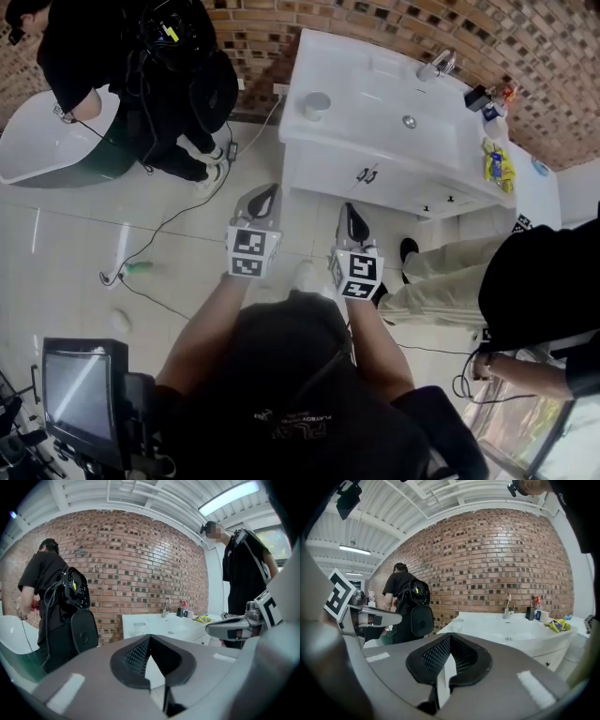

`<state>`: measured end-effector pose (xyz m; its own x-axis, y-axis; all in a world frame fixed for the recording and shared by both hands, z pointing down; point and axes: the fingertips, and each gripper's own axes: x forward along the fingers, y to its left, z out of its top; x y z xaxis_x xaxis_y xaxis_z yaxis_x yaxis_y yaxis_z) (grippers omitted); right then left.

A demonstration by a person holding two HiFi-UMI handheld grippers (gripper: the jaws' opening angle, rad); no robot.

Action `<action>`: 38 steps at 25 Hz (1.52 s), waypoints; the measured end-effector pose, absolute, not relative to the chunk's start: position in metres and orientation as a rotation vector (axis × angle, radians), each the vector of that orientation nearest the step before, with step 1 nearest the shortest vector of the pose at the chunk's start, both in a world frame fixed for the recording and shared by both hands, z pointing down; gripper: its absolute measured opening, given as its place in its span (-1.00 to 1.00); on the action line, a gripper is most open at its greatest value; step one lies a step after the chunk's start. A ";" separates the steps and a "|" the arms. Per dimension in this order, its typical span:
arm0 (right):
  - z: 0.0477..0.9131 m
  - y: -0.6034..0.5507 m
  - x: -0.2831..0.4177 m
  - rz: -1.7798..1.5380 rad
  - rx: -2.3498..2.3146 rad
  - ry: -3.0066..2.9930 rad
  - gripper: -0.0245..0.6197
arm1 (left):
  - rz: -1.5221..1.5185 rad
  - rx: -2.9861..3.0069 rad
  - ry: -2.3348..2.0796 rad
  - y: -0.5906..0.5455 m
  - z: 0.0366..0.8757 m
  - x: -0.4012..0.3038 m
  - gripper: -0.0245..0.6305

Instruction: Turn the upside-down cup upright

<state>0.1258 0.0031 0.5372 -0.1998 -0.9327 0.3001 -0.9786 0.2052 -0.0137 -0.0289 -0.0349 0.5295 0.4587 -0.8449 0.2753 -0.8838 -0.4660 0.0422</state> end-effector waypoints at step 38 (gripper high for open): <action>0.517 0.087 0.121 0.272 1.848 -2.255 -0.89 | 0.305 2.545 -1.489 0.050 0.520 -0.021 -0.94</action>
